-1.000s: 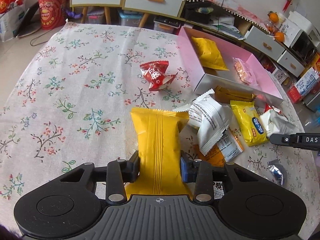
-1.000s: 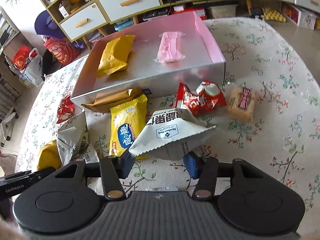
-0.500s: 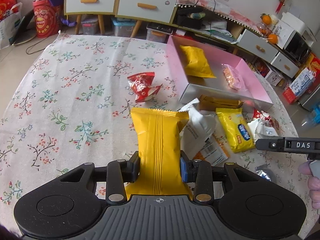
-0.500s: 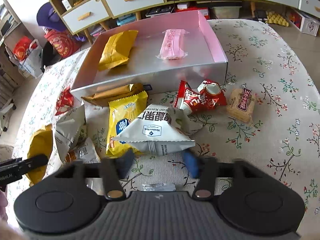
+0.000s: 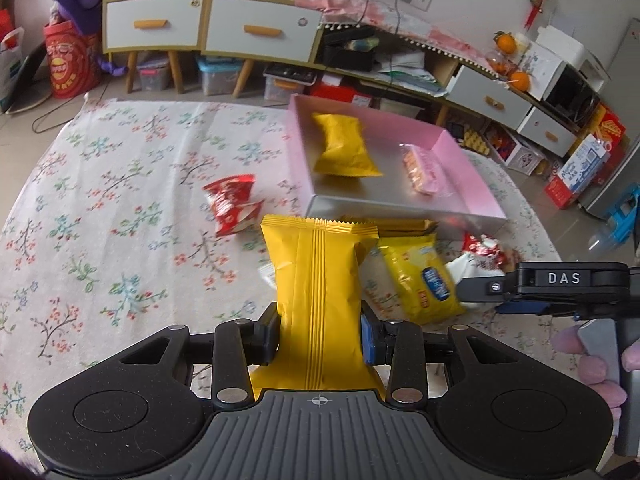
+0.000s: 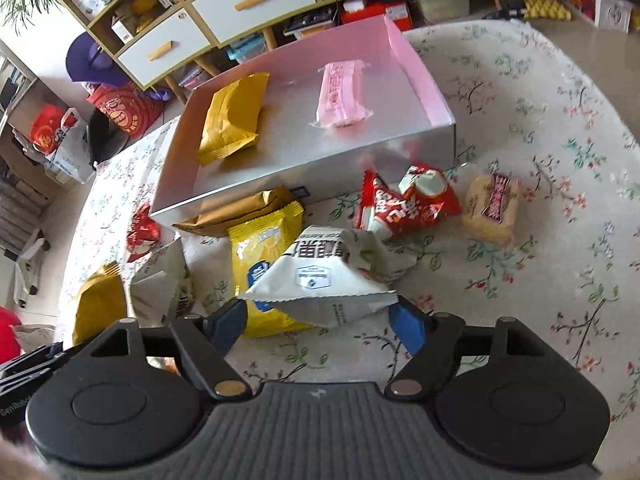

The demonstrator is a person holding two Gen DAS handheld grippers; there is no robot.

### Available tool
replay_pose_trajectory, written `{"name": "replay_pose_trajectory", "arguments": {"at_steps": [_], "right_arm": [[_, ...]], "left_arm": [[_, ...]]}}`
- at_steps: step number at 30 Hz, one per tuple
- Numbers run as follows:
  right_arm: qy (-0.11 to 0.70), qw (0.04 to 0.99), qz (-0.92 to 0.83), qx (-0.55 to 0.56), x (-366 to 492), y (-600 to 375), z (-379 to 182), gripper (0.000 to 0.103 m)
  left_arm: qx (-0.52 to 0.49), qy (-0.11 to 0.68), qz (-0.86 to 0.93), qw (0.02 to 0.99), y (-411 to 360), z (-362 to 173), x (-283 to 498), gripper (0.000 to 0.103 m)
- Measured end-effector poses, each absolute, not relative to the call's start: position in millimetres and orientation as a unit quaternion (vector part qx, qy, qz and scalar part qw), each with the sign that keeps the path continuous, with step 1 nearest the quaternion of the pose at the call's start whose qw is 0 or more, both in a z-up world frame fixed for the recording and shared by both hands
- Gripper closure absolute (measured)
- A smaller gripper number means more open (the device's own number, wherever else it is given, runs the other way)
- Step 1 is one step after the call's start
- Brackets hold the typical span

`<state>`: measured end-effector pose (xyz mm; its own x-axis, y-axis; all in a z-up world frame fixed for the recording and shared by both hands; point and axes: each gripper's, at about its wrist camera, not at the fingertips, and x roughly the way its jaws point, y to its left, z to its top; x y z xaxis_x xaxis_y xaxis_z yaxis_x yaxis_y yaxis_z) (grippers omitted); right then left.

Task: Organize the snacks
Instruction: 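Lift the yellow pastry with the left gripper while the right grasps a white packet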

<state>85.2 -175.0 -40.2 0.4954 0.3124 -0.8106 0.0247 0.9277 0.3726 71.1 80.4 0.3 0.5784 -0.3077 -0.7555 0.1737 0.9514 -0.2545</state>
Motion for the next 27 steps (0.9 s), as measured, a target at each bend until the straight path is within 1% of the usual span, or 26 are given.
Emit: {"name": "replay_pose_trajectory", "arguments": {"at_steps": [6, 13, 16, 18, 19, 21, 23, 27], "right_arm": [[0.492, 0.847, 0.08, 0.182, 87, -176, -35, 0.015], [0.492, 0.845, 0.06, 0.2, 98, -181, -38, 0.015], [0.498, 0.843, 0.055, 0.197, 103, -180, -43, 0.022], [0.504, 0.841, 0.05, 0.192, 105, -180, -47, 0.031], [0.505, 0.84, 0.048, 0.191, 106, -180, -50, 0.031], [0.507, 0.839, 0.046, 0.192, 106, -181, -53, 0.039], [0.507, 0.838, 0.045, 0.197, 105, -183, -54, 0.042], [0.498, 0.843, 0.045, 0.199, 104, -186, -51, 0.051]], "left_arm": [[-0.075, 0.433, -0.143, 0.887, 66, 7, 73, 0.067], [-0.074, 0.433, -0.151, 0.886, 52, 10, 76, 0.067], [-0.071, 0.436, -0.153, 0.884, 48, 8, 78, 0.067], [-0.07, 0.438, -0.153, 0.883, 47, 7, 78, 0.067], [-0.068, 0.44, -0.153, 0.882, 46, 6, 79, 0.067], [-0.065, 0.443, -0.151, 0.881, 45, 3, 79, 0.067], [-0.064, 0.446, -0.149, 0.88, 44, 2, 80, 0.067], [-0.062, 0.447, -0.148, 0.88, 44, 1, 80, 0.067]]}}
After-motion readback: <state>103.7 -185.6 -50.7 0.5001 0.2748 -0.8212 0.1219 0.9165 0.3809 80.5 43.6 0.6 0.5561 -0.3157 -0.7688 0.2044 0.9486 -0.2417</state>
